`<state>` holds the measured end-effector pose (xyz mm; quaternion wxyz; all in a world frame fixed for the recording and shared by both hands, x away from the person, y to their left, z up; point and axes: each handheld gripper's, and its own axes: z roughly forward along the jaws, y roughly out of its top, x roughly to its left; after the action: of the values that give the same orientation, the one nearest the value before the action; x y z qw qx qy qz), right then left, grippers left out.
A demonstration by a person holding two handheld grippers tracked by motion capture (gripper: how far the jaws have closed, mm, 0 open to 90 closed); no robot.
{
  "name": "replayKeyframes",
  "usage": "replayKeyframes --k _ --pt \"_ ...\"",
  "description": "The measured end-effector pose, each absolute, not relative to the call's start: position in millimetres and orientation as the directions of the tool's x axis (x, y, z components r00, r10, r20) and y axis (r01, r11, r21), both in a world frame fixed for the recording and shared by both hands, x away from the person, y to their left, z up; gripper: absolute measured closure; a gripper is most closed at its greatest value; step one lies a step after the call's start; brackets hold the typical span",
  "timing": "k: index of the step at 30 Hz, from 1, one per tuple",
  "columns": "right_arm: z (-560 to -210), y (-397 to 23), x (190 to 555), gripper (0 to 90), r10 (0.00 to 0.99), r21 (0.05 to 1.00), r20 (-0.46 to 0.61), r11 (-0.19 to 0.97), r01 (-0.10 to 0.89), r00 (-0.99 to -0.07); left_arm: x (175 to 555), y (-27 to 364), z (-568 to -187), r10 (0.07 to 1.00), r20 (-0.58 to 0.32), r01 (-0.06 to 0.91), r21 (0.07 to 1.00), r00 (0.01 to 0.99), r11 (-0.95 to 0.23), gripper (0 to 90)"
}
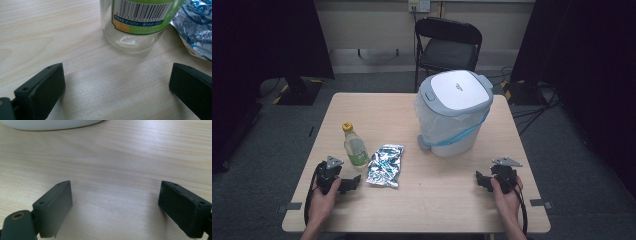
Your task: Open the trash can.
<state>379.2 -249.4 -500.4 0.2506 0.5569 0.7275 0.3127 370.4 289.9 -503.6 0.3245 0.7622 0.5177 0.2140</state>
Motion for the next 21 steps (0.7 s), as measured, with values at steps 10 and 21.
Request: replayKeyframes --k 10,21 --pt "-500.4 -249.3 379.0 10.8 0.967 0.734 -0.017 0.184 0.654 -0.253 370.2 289.8 -503.4 0.931 -0.010 0.651 0.718 0.366 -0.248 0.9" --pt "-500.3 -248.7 377.6 10.8 0.970 0.734 -0.019 0.179 0.655 -0.244 365.3 287.4 -502.1 0.932 -0.002 0.641 0.727 0.362 -0.247 7.4"
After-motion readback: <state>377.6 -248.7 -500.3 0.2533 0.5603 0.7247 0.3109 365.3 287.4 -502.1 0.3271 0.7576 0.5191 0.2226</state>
